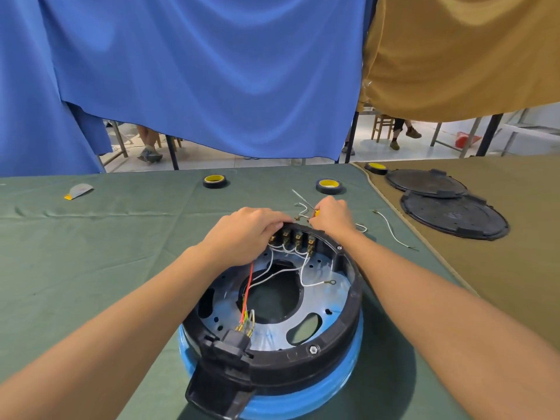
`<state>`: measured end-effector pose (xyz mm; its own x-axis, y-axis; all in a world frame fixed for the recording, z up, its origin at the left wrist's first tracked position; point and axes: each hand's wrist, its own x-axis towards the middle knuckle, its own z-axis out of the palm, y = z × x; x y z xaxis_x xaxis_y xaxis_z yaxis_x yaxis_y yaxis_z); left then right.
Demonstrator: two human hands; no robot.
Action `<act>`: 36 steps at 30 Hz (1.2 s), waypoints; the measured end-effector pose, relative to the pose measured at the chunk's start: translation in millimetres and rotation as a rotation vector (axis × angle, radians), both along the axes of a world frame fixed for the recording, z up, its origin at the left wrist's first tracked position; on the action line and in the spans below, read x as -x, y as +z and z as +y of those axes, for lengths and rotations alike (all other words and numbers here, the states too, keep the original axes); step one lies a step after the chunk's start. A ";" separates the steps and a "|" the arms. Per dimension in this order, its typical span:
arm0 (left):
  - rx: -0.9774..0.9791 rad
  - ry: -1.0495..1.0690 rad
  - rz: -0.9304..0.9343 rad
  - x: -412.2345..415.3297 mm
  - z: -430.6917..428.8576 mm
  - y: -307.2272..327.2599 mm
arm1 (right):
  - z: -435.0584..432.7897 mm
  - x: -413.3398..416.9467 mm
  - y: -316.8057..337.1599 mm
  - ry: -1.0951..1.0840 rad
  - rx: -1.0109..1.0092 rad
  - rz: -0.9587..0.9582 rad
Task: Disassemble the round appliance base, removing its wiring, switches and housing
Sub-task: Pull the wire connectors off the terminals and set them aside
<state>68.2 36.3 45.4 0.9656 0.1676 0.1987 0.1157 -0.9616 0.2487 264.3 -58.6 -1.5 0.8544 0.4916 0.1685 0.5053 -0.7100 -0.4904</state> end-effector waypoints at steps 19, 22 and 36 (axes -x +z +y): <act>0.003 0.066 -0.011 21.7 11.0 0.1 | -31.8 13.2 -10.3 -0.056 0.125 -0.146; 0.002 0.072 -0.014 21.6 10.7 -0.2 | -51.0 11.5 -10.6 -0.092 0.148 -0.171; -0.010 0.085 -0.022 22.7 10.9 -1.5 | -71.5 11.9 7.6 -0.134 0.026 -0.078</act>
<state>45.5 47.2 43.9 0.9434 0.2469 0.2215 0.1919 -0.9509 0.2428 252.4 -130.1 6.2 0.8974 0.3792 0.2257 0.4411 -0.7857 -0.4337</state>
